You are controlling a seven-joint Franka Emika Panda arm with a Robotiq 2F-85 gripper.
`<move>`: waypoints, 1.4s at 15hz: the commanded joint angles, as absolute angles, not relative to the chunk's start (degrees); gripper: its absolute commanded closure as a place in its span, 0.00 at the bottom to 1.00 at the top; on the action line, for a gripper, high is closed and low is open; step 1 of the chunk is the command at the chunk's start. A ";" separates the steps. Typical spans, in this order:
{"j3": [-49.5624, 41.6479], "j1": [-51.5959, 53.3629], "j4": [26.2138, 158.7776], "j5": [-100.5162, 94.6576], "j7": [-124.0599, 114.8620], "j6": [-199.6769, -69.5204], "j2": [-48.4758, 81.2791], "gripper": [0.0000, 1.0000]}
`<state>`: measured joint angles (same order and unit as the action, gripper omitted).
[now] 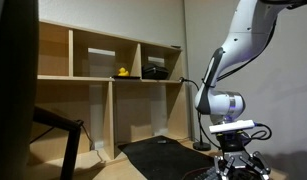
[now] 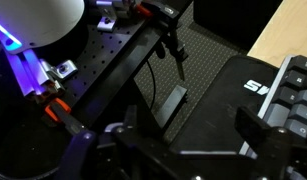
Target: Press a button on the keyboard.
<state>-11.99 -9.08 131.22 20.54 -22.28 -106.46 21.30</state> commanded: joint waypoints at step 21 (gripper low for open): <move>-12.54 -9.36 130.53 22.36 -29.70 -101.14 22.17 0.00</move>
